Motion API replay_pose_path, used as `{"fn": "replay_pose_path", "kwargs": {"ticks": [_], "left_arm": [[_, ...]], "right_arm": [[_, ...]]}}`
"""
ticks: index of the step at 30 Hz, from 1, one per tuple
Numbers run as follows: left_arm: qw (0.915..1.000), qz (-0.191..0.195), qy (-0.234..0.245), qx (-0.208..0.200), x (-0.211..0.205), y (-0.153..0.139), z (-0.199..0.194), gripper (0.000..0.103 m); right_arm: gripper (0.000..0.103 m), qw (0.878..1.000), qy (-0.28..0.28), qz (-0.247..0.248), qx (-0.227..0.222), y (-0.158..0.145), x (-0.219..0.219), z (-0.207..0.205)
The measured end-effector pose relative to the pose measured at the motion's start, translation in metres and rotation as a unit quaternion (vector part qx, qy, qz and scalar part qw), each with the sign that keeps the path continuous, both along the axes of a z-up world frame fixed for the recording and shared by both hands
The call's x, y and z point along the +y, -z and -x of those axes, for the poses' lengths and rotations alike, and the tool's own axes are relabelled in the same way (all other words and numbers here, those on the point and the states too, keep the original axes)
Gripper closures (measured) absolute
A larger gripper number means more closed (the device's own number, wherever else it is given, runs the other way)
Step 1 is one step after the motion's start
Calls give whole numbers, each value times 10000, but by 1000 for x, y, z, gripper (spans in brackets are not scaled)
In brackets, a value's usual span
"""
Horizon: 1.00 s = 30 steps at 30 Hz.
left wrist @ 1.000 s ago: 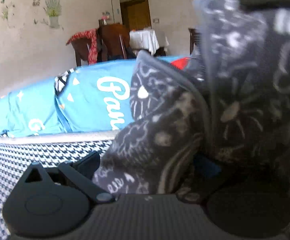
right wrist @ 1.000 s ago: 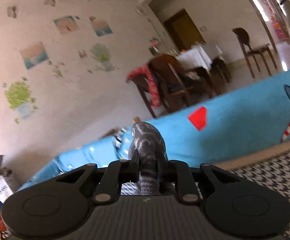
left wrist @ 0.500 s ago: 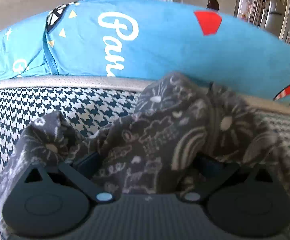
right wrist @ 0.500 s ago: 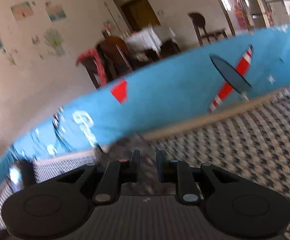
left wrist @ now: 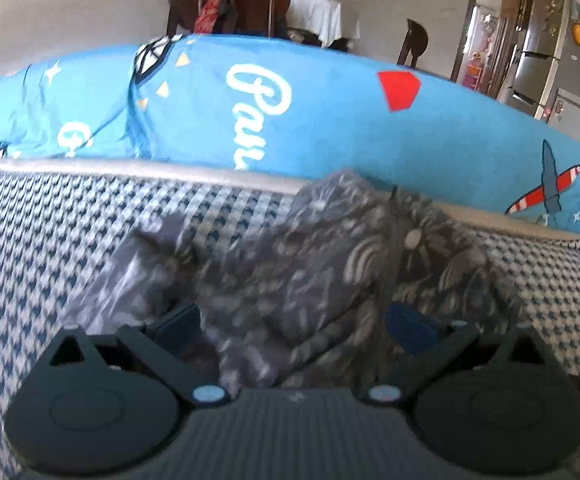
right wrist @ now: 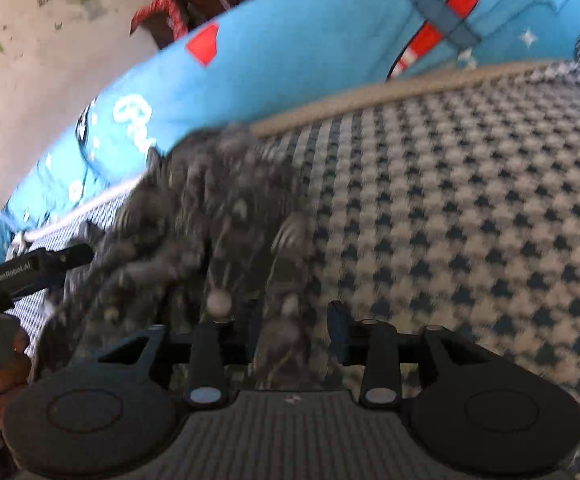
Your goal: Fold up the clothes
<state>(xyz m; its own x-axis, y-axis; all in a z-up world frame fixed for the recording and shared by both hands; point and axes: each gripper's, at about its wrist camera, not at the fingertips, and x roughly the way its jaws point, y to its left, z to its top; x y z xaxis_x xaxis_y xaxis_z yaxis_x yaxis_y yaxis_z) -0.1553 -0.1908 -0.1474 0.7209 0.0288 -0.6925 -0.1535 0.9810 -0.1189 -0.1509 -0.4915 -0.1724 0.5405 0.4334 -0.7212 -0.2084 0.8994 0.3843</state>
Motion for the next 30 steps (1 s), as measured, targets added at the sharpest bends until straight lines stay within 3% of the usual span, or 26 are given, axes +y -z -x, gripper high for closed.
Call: {"fn": "replay_pose_path", "kwargs": {"ticks": [3,6,7,8,9,12,16,20,25,30], "left_arm": [[9999,103,-35,123,5,5,1,0],[9997,71,-58,208,5,9,-3,0],[9997,64,-80,241,5,11,-4,0],[9996,56,-101,274,6,12,-5,0],[9995,49,-117,302,6,14,-6,0],[9994,19,-109,325,6,15,-6,0],[9993,-3,-111,351,6,16,-7,0],[9993,-76,-65,357,3,17,-7,0],[9991,-108,34,415,-2,20,-6,0],[9987,-92,177,467,-6,21,-4,0]], "right_arm": [[64,9998,-108,54,126,8,9,1],[65,9996,-211,189,-23,10,17,6],[69,9993,-257,247,-57,10,20,7],[83,9991,-295,291,-72,10,23,7],[90,9991,-288,311,-61,11,23,6],[96,9990,-75,417,-138,8,23,4],[97,9946,571,617,-614,-11,12,2],[97,9823,1250,769,-1160,-33,0,-4],[97,9550,1964,1374,-1749,-52,1,-17],[98,9398,2370,1680,-1801,-54,13,-37]]}}
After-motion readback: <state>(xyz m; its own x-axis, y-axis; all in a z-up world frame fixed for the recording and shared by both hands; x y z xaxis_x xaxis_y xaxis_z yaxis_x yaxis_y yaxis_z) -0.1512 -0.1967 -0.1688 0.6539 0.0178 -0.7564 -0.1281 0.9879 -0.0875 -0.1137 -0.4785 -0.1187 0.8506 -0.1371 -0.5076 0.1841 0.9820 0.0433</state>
